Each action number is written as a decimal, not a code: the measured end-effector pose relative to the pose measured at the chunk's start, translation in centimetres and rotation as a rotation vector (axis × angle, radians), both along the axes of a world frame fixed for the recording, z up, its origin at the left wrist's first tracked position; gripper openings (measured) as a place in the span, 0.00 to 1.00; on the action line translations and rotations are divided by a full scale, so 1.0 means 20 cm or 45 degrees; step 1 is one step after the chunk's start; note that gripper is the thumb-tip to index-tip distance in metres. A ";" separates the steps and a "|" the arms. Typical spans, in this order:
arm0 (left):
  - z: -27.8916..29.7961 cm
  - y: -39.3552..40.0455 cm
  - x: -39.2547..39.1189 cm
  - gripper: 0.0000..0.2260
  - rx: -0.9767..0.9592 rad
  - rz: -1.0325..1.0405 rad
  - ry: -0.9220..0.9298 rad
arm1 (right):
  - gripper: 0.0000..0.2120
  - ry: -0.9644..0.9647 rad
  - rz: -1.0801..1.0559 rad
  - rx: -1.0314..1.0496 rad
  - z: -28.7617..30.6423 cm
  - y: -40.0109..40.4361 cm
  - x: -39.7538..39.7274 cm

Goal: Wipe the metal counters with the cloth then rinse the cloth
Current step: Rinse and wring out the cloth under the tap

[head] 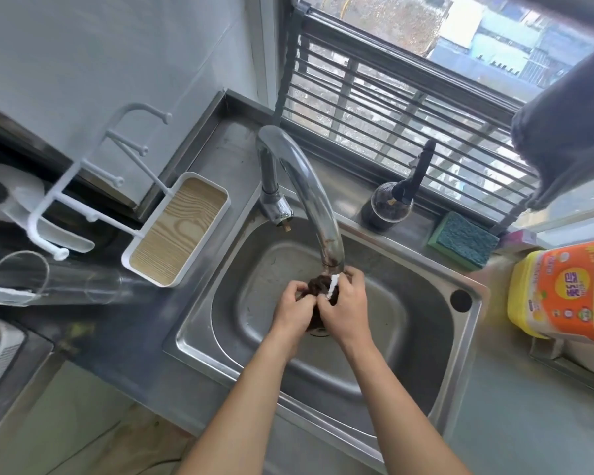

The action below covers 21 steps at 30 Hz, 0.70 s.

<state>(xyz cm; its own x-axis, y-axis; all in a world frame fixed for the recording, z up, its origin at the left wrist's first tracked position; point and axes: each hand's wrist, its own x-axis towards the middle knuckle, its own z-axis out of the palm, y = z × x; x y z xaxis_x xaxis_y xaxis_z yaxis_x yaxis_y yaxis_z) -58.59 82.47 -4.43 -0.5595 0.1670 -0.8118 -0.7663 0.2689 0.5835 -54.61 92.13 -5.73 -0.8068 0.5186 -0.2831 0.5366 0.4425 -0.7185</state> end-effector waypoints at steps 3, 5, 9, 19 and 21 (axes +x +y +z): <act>0.04 0.01 -0.02 0.18 0.106 0.169 -0.210 | 0.15 -0.079 -0.006 -0.217 0.01 -0.02 0.01; 0.03 0.00 -0.01 0.14 0.015 0.161 -0.116 | 0.13 -0.036 -0.165 -0.361 0.04 -0.02 0.00; 0.00 -0.01 -0.01 0.05 -0.023 0.181 0.032 | 0.08 0.003 -0.461 -0.448 0.04 -0.03 0.00; -0.01 -0.02 -0.03 0.15 -0.315 -0.158 0.492 | 0.11 -0.100 -0.317 -0.373 0.04 -0.03 -0.03; -0.01 -0.03 -0.02 0.11 -0.348 -0.292 0.677 | 0.08 -0.010 -0.408 -0.236 0.06 -0.03 -0.03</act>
<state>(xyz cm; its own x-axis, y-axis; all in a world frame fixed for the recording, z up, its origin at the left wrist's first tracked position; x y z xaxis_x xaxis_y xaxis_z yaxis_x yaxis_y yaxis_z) -59.01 81.85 -4.70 -0.8724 0.1561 -0.4633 -0.2964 0.5846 0.7552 -55.30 91.55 -4.47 -0.6089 0.6843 -0.4013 0.6328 0.1139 -0.7659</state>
